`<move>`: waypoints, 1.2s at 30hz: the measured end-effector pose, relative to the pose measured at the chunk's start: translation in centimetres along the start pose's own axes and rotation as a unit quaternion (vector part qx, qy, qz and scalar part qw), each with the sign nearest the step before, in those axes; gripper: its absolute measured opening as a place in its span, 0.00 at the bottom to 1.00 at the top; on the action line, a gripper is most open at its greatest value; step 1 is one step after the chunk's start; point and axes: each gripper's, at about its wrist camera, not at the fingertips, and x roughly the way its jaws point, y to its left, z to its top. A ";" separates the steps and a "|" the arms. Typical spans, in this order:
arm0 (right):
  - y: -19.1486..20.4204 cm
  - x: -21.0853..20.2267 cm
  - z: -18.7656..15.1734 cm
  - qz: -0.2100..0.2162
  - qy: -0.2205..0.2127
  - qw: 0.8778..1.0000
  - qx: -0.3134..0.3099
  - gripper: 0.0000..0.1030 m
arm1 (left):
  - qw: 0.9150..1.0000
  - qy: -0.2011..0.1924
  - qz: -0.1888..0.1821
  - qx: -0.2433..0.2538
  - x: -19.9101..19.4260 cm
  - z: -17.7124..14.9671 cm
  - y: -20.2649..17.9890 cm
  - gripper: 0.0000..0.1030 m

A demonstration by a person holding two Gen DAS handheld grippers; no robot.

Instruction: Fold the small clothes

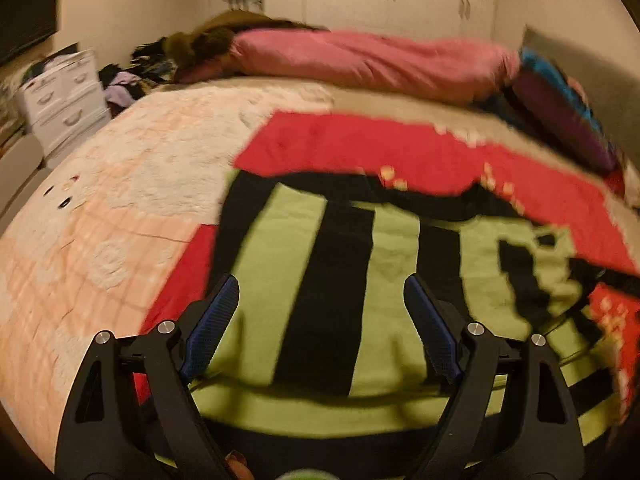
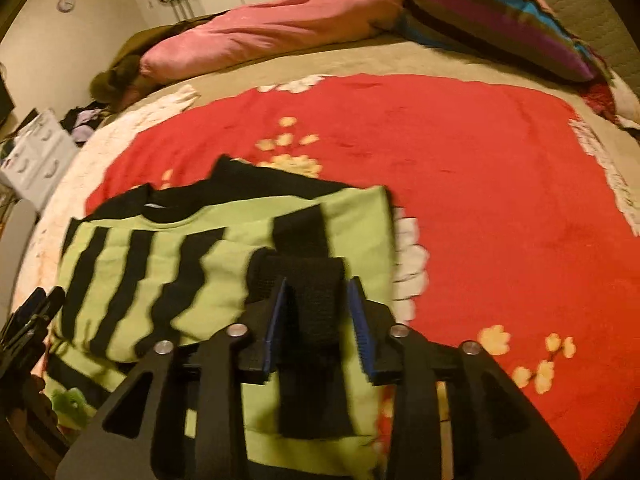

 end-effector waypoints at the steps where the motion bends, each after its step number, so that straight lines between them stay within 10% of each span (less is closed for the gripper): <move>1: -0.5 -0.5 -0.1 -0.007 -0.006 1.000 0.001 0.38 | 1.000 0.022 0.010 0.010 1.3 -0.4 -0.2 0.75; 8: 0.0 -5.2 -1.2 0.032 -0.071 0.997 -0.015 0.41 | 0.999 0.043 0.011 0.019 2.2 -1.4 -0.2 0.75; 15: 5.4 -2.2 -2.0 0.078 -0.025 0.991 -0.102 0.40 | 0.999 0.041 0.004 0.018 2.1 -1.7 0.0 0.75; 20: 2.7 -1.6 -1.6 0.088 -0.020 0.995 -0.034 0.41 | 0.999 0.040 -0.002 0.014 2.2 -1.7 0.4 0.75; 22: 0.9 -3.2 -1.9 0.114 -0.045 0.992 -0.031 0.59 | 0.999 0.036 -0.003 0.012 2.0 -1.6 0.4 0.75; 31: 0.8 -1.2 -2.9 0.118 -0.008 0.977 -0.177 0.67 | 0.997 -0.036 -0.064 0.000 -2.4 -0.5 -0.5 0.75; 36: 1.8 1.2 -2.1 0.122 0.005 0.967 -0.223 0.66 | 0.997 0.021 -0.071 0.017 0.6 -1.3 -2.1 0.75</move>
